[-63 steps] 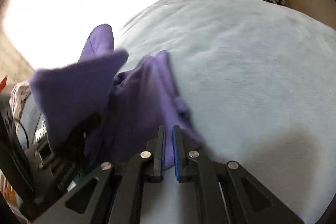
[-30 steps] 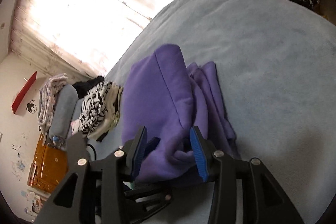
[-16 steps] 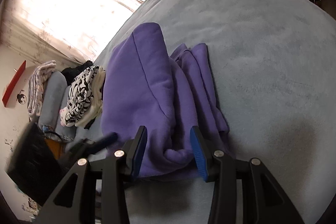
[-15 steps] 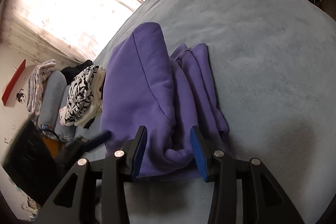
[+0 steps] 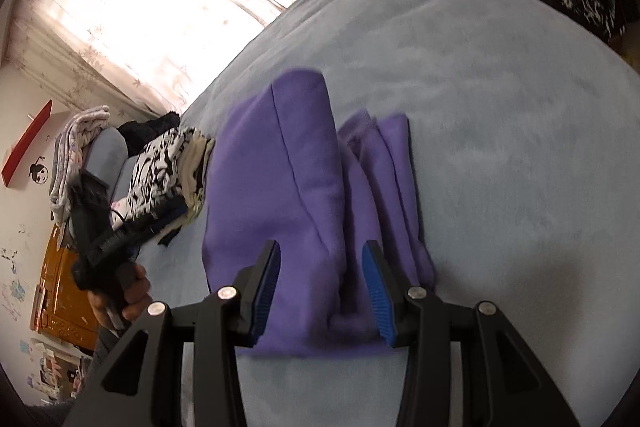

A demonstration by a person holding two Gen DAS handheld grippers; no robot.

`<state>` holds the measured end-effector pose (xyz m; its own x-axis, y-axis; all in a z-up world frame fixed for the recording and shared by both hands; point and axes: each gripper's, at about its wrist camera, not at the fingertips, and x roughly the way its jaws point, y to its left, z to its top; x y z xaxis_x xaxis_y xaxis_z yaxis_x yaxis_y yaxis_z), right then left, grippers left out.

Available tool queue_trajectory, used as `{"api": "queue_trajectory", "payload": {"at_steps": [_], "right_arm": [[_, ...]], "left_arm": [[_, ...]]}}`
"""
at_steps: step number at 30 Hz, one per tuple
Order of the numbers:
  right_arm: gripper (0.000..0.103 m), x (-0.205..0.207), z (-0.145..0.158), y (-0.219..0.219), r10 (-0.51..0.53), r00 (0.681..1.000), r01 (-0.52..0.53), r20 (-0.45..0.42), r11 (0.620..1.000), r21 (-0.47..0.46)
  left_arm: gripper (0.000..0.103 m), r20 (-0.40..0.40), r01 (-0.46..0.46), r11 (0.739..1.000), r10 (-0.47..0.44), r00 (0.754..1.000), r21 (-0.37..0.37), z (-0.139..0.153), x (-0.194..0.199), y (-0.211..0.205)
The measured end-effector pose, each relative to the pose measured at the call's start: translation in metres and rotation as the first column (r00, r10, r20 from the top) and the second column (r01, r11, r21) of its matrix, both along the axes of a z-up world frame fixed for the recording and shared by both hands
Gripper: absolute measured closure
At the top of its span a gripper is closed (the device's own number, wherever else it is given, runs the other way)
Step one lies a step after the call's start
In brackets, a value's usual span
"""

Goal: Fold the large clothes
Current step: 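Open both grippers and press the folded bundle flat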

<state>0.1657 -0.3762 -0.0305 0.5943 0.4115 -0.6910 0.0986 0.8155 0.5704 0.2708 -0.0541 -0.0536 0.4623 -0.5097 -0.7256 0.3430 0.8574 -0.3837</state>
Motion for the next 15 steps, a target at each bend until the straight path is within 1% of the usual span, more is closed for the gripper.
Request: {"api": "queue_trajectory", "payload": {"at_steps": [1, 3, 4, 5, 8, 11, 13, 15], "right_arm": [[0.06, 0.006, 0.002, -0.001, -0.004, 1.0, 0.004, 0.005, 1.0, 0.002], [0.054, 0.023, 0.006, -0.004, -0.007, 1.0, 0.007, 0.022, 1.0, 0.011], [0.048, 0.033, 0.007, -0.005, -0.007, 0.999, 0.006, 0.031, 1.0, 0.011], [0.044, 0.045, 0.006, -0.005, -0.008, 0.999, 0.007, 0.038, 1.0, 0.011], [0.043, 0.077, -0.004, -0.002, 0.017, 1.0, -0.018, 0.025, 1.0, 0.019], [0.043, 0.109, -0.021, 0.003, 0.045, 0.999, -0.045, -0.02, 0.999, 0.021], [0.043, 0.125, -0.032, 0.007, 0.081, 0.996, -0.078, -0.047, 0.995, 0.058], [0.043, 0.132, -0.039, 0.011, 0.115, 0.991, -0.109, -0.062, 0.99, 0.095]], "left_arm": [[0.032, -0.005, 0.003, 1.0, -0.003, 1.0, 0.003, -0.005, 0.004, 0.0], [0.032, -0.015, 0.006, 1.0, -0.006, 1.0, -0.002, -0.012, 0.013, -0.003], [0.032, -0.026, 0.003, 1.0, -0.003, 1.0, -0.012, -0.016, 0.017, -0.002], [0.032, -0.032, 0.0, 1.0, -0.001, 0.999, -0.019, -0.018, 0.017, 0.001], [0.032, -0.058, -0.008, 0.999, 0.005, 0.998, -0.051, -0.031, 0.032, 0.006], [0.032, -0.085, -0.005, 0.994, -0.004, 0.996, -0.109, -0.041, 0.042, 0.009], [0.032, -0.1, -0.001, 0.989, -0.014, 0.995, -0.149, -0.047, 0.046, 0.012], [0.032, -0.104, 0.005, 0.987, -0.022, 0.994, -0.16, -0.054, 0.048, 0.012]]}}
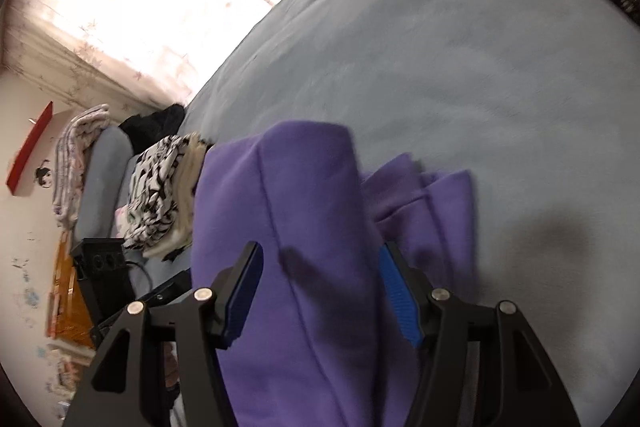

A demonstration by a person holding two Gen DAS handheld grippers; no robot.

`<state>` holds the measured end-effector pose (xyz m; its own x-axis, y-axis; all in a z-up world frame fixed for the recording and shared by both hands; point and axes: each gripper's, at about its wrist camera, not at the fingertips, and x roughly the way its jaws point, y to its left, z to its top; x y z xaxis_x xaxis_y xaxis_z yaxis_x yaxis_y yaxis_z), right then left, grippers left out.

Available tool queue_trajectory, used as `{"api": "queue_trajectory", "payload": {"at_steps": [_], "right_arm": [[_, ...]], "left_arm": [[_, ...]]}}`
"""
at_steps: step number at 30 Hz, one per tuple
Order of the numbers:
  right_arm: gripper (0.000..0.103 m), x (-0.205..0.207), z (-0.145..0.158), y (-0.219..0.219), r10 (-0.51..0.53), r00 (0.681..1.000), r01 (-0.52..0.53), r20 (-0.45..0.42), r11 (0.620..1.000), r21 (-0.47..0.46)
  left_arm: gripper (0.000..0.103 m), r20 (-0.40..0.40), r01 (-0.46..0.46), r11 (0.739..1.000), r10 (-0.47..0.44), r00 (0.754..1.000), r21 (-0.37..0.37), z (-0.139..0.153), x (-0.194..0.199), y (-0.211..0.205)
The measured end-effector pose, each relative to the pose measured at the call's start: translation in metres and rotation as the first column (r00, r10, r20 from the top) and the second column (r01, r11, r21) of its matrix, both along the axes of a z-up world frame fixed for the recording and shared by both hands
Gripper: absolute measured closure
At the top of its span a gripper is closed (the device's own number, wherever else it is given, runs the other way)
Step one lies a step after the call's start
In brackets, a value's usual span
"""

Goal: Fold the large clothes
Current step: 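Open both grippers and press the folded bundle flat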

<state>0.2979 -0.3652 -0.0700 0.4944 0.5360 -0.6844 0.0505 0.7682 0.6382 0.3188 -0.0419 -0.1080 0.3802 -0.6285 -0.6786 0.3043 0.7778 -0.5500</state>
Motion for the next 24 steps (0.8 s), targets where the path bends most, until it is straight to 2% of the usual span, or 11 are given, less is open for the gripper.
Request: {"api": "queue_trajectory", "payload": {"at_steps": [3, 5, 6, 10, 13, 16, 18, 21, 24], "right_arm": [[0.044, 0.006, -0.003, 0.009, 0.058, 0.998, -0.058, 0.001, 0.998, -0.008], [0.069, 0.006, -0.003, 0.016, 0.089, 0.996, -0.089, 0.003, 0.994, -0.064], [0.088, 0.006, -0.002, 0.018, 0.098, 0.995, -0.098, 0.005, 0.99, -0.099], [0.093, -0.013, 0.01, 0.014, 0.081, 0.994, -0.068, 0.075, 0.984, -0.164], [0.093, -0.036, 0.027, 0.004, 0.051, 0.989, -0.027, 0.141, 0.985, -0.17], [0.093, -0.058, 0.043, -0.004, 0.023, 0.984, 0.01, 0.178, 0.984, -0.18], [0.093, -0.067, 0.048, -0.007, 0.004, 0.982, 0.037, 0.188, 0.976, -0.213], [0.093, -0.066, 0.039, -0.012, -0.041, 0.987, 0.08, 0.153, 0.964, -0.253], [0.093, -0.043, 0.004, -0.022, -0.085, 0.995, 0.093, 0.045, 0.971, -0.22]], "left_arm": [[0.032, -0.007, 0.02, 1.0, -0.02, 1.0, -0.012, -0.009, 0.005, -0.006], [0.032, -0.009, 0.026, 1.0, -0.026, 1.0, -0.014, -0.012, 0.008, -0.012], [0.032, -0.008, 0.024, 1.0, -0.024, 1.0, -0.01, -0.013, 0.008, -0.014], [0.032, 0.013, 0.023, 0.999, -0.024, 1.0, 0.023, -0.008, 0.008, -0.028], [0.032, 0.03, 0.028, 0.997, -0.03, 0.999, 0.067, -0.001, 0.003, -0.039], [0.032, 0.057, 0.045, 0.989, -0.053, 0.997, 0.139, 0.012, -0.004, -0.058], [0.032, 0.084, 0.052, 0.973, -0.073, 0.994, 0.226, 0.022, -0.01, -0.079], [0.032, 0.098, 0.035, 0.944, -0.071, 0.993, 0.329, 0.029, -0.012, -0.105], [0.032, 0.088, 0.004, 0.911, -0.044, 0.995, 0.412, 0.026, -0.007, -0.127]]}}
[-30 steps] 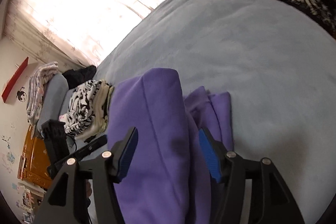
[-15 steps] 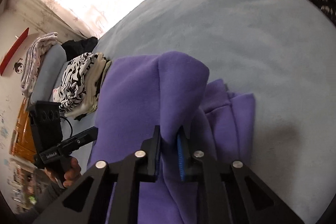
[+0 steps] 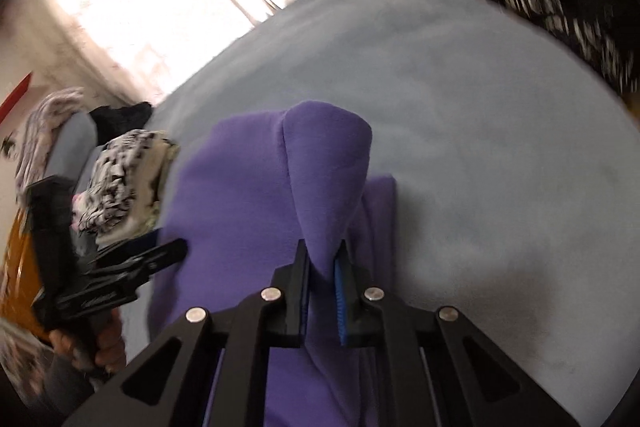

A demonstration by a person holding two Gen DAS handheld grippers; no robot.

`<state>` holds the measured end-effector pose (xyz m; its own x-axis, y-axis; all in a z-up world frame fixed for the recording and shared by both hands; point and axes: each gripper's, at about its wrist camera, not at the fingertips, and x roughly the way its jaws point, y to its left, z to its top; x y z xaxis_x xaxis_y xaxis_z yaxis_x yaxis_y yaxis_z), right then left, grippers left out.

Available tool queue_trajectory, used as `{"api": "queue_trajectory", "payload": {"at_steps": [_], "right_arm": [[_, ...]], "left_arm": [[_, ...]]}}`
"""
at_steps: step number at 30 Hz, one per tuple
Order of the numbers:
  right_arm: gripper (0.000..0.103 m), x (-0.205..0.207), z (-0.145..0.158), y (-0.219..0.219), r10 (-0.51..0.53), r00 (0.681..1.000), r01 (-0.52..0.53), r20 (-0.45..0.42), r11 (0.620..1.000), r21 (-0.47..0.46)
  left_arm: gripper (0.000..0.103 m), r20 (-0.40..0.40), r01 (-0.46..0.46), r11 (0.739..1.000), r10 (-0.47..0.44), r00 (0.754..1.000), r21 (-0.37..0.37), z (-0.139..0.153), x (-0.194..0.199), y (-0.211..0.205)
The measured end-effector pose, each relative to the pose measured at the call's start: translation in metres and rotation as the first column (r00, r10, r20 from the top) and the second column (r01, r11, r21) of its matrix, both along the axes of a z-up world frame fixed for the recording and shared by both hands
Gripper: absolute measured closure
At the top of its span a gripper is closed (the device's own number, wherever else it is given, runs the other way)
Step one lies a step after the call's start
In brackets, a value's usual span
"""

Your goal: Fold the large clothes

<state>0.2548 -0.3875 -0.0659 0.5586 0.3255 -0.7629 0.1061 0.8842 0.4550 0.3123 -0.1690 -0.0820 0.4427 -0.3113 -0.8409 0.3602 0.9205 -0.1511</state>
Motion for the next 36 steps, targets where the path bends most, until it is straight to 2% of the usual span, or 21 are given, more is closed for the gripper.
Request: {"api": "queue_trajectory", "payload": {"at_steps": [4, 6, 7, 9, 10, 11, 13, 15, 19, 21, 23, 25, 30, 36], "right_arm": [[0.089, 0.02, -0.038, -0.001, -0.029, 0.996, 0.029, -0.082, 1.0, -0.002], [0.082, 0.027, -0.053, 0.003, -0.048, 0.993, 0.046, -0.107, 0.999, -0.023], [0.077, 0.027, -0.056, 0.002, -0.058, 0.992, 0.055, -0.115, 0.998, -0.025], [0.073, 0.027, -0.055, -0.003, -0.065, 0.989, 0.065, -0.13, 0.998, -0.006], [0.064, 0.027, -0.05, -0.007, -0.076, 0.987, 0.075, -0.142, 0.997, -0.016], [0.061, 0.026, -0.042, -0.009, -0.093, 0.985, 0.088, -0.146, 0.995, -0.04], [0.06, 0.024, -0.022, -0.006, -0.112, 0.987, 0.099, -0.117, 0.989, -0.109], [0.058, 0.024, -0.001, 0.003, -0.117, 0.992, 0.106, -0.047, 0.975, -0.194], [0.059, 0.047, 0.01, 0.017, -0.062, 0.997, 0.066, 0.038, 0.989, -0.132], [0.059, 0.063, -0.001, 0.022, -0.042, 0.999, 0.045, 0.022, 0.993, -0.111], [0.062, 0.081, -0.03, 0.022, -0.068, 0.995, 0.056, -0.072, 0.986, -0.157], [0.062, 0.082, -0.043, 0.019, -0.082, 0.994, 0.071, -0.067, 0.987, -0.143], [0.062, 0.072, -0.036, 0.016, -0.078, 0.995, 0.067, -0.064, 0.984, -0.163], [0.06, 0.054, -0.014, 0.014, -0.068, 0.994, 0.058, -0.084, 0.991, -0.12]], "left_arm": [[0.031, 0.001, -0.042, 0.996, 0.042, 0.999, 0.075, -0.009, 0.007, -0.015], [0.028, 0.023, -0.047, 0.993, 0.045, 0.999, 0.112, -0.015, 0.009, -0.023], [0.028, 0.037, -0.054, 0.991, 0.05, 0.998, 0.12, -0.016, 0.009, -0.026], [0.027, 0.054, -0.063, 0.991, 0.057, 0.997, 0.122, -0.015, 0.007, -0.026], [0.027, 0.062, -0.064, 0.991, 0.057, 0.996, 0.119, -0.015, 0.005, -0.023], [0.027, 0.074, -0.064, 0.991, 0.055, 0.996, 0.117, -0.015, 0.005, -0.023], [0.027, 0.097, -0.07, 0.991, 0.059, 0.994, 0.112, -0.015, 0.001, -0.021], [0.027, 0.109, -0.073, 0.992, 0.062, 0.992, 0.106, -0.017, -0.002, -0.017], [0.027, 0.117, -0.084, 0.99, 0.071, 0.991, 0.111, -0.017, -0.003, -0.021], [0.027, 0.127, -0.087, 0.989, 0.071, 0.989, 0.123, -0.018, -0.005, -0.024], [0.027, 0.14, -0.088, 0.987, 0.069, 0.988, 0.134, -0.019, -0.007, -0.026], [0.027, 0.157, -0.094, 0.985, 0.071, 0.985, 0.148, -0.022, -0.01, -0.029], [0.027, 0.165, -0.095, 0.986, 0.072, 0.984, 0.137, -0.021, -0.012, -0.025], [0.024, 0.165, -0.117, 0.988, 0.101, 0.981, 0.095, -0.014, -0.017, -0.012]]}}
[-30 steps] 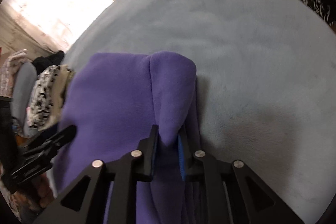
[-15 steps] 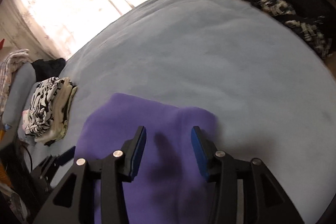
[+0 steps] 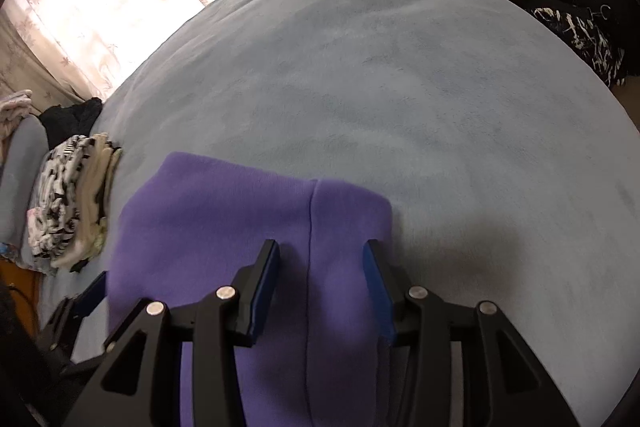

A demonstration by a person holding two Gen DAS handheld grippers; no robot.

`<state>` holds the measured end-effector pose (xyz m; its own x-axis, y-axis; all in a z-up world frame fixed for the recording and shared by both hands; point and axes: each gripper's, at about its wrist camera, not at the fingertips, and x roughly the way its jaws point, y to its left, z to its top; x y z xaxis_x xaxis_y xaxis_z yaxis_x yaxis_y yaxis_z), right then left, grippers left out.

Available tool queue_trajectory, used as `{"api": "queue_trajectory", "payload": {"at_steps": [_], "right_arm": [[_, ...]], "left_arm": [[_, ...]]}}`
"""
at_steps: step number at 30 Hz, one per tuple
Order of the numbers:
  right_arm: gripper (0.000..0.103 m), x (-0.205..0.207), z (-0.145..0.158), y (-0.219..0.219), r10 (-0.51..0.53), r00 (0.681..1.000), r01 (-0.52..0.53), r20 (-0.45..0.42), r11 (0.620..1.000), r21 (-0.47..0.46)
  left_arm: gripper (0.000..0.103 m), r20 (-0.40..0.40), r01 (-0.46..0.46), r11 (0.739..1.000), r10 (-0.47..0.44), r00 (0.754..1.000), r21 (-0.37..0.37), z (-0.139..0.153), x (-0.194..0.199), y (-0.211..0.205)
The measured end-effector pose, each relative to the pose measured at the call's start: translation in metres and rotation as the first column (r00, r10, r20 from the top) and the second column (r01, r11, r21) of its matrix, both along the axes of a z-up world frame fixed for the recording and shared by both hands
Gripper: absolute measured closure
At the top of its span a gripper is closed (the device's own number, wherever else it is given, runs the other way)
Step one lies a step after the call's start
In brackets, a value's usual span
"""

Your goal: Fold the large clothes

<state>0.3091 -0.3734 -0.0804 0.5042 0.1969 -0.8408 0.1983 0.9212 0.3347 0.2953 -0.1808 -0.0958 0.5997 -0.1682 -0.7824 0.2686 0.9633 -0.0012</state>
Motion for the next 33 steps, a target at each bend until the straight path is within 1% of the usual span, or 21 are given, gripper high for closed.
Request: {"api": "queue_trajectory", "payload": {"at_steps": [3, 5, 8, 9, 11, 13, 16, 18, 19, 20, 21, 22, 23, 24, 25, 26, 27, 28, 30, 32, 33], "right_arm": [[0.06, -0.014, 0.014, 0.006, 0.02, 1.0, -0.02, 0.013, 1.0, 0.012], [0.06, -0.03, 0.022, 0.007, 0.037, 0.999, -0.038, 0.016, 0.999, 0.026], [0.059, -0.056, 0.029, 0.009, 0.066, 0.998, -0.067, 0.013, 0.997, 0.03], [0.059, -0.064, 0.029, 0.01, 0.077, 0.997, -0.077, 0.01, 0.997, 0.024], [0.059, -0.086, 0.026, 0.01, 0.1, 0.995, -0.099, -0.003, 0.995, 0.013], [0.059, -0.11, 0.017, 0.008, 0.117, 0.993, -0.117, -0.022, 0.993, 0.018], [0.059, -0.134, 0.002, 0.009, 0.139, 0.989, -0.136, -0.054, 0.989, 0.059], [0.059, -0.144, -0.01, 0.011, 0.155, 0.986, -0.149, -0.054, 0.984, 0.094], [0.065, -0.148, -0.014, 0.012, 0.151, 0.987, -0.146, -0.051, 0.985, 0.091], [0.078, -0.151, -0.018, 0.015, 0.14, 0.989, -0.136, -0.054, 0.988, 0.078], [0.08, -0.154, -0.02, 0.017, 0.123, 0.99, -0.118, -0.071, 0.99, 0.072], [0.085, -0.161, -0.018, 0.019, 0.103, 0.992, -0.098, -0.072, 0.993, 0.073], [0.086, -0.167, -0.016, 0.022, 0.1, 0.993, -0.096, -0.065, 0.994, 0.058], [0.086, -0.171, -0.017, 0.024, 0.1, 0.993, -0.097, -0.066, 0.994, 0.041], [0.086, -0.174, -0.025, 0.025, 0.099, 0.992, -0.096, -0.084, 0.995, 0.037], [0.086, -0.173, -0.034, 0.024, 0.095, 0.99, -0.091, -0.1, 0.995, 0.046], [0.086, -0.172, -0.044, 0.02, 0.081, 0.99, -0.074, -0.113, 0.995, 0.067], [0.086, -0.169, -0.045, 0.018, 0.071, 0.991, -0.062, -0.115, 0.995, 0.081], [0.085, -0.167, -0.04, 0.018, 0.062, 0.992, -0.054, -0.108, 0.995, 0.082], [0.081, -0.171, -0.026, 0.022, 0.061, 0.995, -0.057, -0.077, 0.997, 0.048], [0.08, -0.175, -0.014, 0.027, 0.05, 0.998, -0.049, -0.047, 0.999, 0.007]], "left_arm": [[0.024, -0.048, 0.004, 0.999, -0.006, 0.999, -0.046, 0.009, -0.001, 0.011], [0.024, -0.065, 0.019, 0.997, -0.024, 0.998, -0.076, 0.018, -0.008, 0.02], [0.024, -0.051, 0.041, 0.995, -0.045, 0.998, -0.09, 0.031, -0.033, 0.036], [0.024, -0.059, 0.048, 0.994, -0.054, 0.997, -0.095, 0.032, -0.044, 0.043], [0.024, -0.088, 0.062, 0.991, -0.072, 0.994, -0.117, 0.027, -0.065, 0.053], [0.024, -0.126, 0.061, 0.986, -0.082, 0.989, -0.156, 0.017, -0.086, 0.066], [0.024, -0.17, 0.056, 0.974, -0.095, 0.981, -0.22, 0.004, -0.104, 0.077], [0.024, -0.176, 0.05, 0.97, -0.094, 0.98, -0.238, -0.004, -0.111, 0.077], [0.024, -0.181, 0.044, 0.97, -0.089, 0.979, -0.239, -0.008, -0.113, 0.076], [0.024, -0.204, 0.031, 0.969, -0.083, 0.975, -0.245, -0.014, -0.112, 0.076], [0.024, -0.23, 0.019, 0.966, -0.08, 0.97, -0.257, -0.019, -0.112, 0.076], [0.024, -0.26, 0.002, 0.959, -0.079, 0.962, -0.284, -0.023, -0.113, 0.078], [0.024, -0.27, 0.0, 0.957, -0.082, 0.959, -0.291, -0.026, -0.114, 0.079], [0.022, -0.27, 0.01, 0.96, -0.088, 0.959, -0.278, -0.03, -0.116, 0.079], [0.022, -0.27, 0.022, 0.966, -0.094, 0.958, -0.257, -0.037, -0.117, 0.078], [0.018, -0.278, 0.024, 0.966, -0.098, 0.955, -0.258, -0.042, -0.117, 0.079], [0.014, -0.292, 0.021, 0.961, -0.104, 0.951, -0.276, -0.049, -0.116, 0.081], [0.013, -0.311, 0.0, 0.953, -0.099, 0.945, -0.303, -0.053, -0.114, 0.084], [0.013, -0.314, -0.019, 0.95, -0.085, 0.946, -0.313, -0.05, -0.113, 0.089], [0.014, -0.273, -0.009, 0.959, -0.072, 0.959, -0.283, -0.038, -0.12, 0.089], [0.014, -0.237, 0.004, 0.967, -0.066, 0.969, -0.254, -0.029, -0.126, 0.088]]}}
